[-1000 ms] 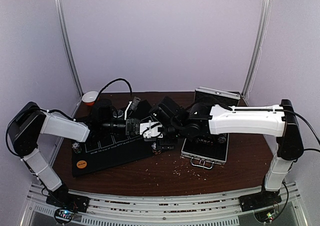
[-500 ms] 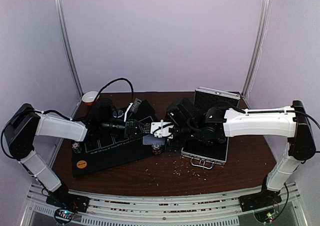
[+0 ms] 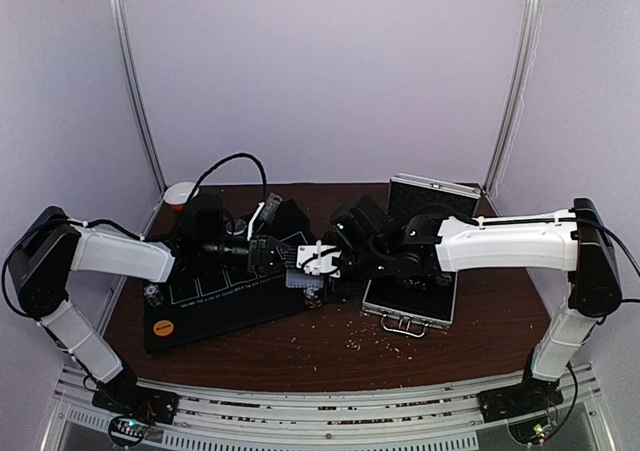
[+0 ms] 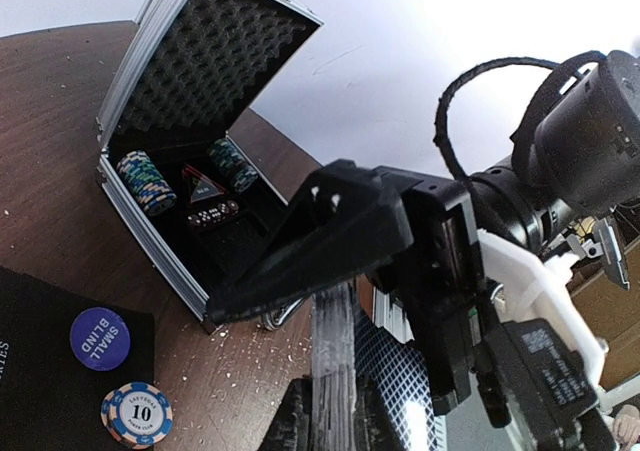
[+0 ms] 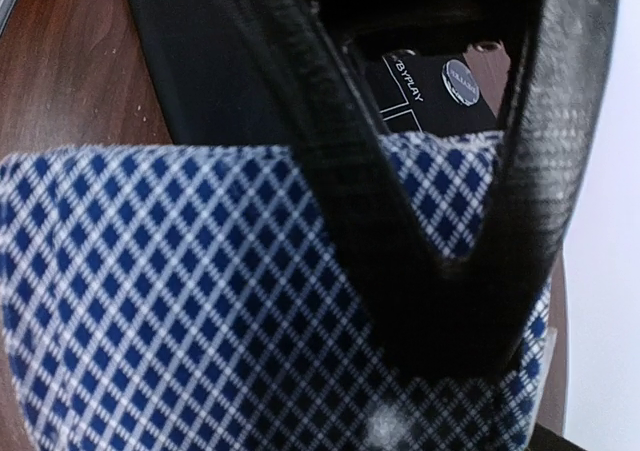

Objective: Distribute texas hold em gaming equipment

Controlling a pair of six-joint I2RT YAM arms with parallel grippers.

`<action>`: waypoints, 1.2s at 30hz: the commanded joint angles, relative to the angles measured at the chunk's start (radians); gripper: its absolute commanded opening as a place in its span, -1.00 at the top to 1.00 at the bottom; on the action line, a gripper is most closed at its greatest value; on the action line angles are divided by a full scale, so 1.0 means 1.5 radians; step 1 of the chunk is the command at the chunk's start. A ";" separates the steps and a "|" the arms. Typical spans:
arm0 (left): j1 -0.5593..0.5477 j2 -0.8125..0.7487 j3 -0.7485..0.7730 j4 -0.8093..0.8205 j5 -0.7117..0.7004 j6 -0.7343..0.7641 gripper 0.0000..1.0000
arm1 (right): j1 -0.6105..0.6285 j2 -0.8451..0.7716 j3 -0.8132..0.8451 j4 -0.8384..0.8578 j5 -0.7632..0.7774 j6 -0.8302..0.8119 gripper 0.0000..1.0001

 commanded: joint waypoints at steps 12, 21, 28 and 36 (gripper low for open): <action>-0.002 0.006 0.031 -0.035 -0.005 0.037 0.96 | -0.006 0.004 0.016 0.022 0.003 0.021 0.06; -0.002 0.002 0.062 -0.129 -0.029 0.076 0.08 | -0.006 0.005 0.015 0.027 0.026 0.029 0.06; 0.001 -0.023 0.136 -0.378 -0.128 0.237 0.06 | -0.006 0.004 0.013 0.027 0.035 0.030 0.06; 0.021 -0.041 0.148 -0.424 -0.154 0.257 0.20 | -0.007 0.001 0.010 0.024 0.043 0.034 0.06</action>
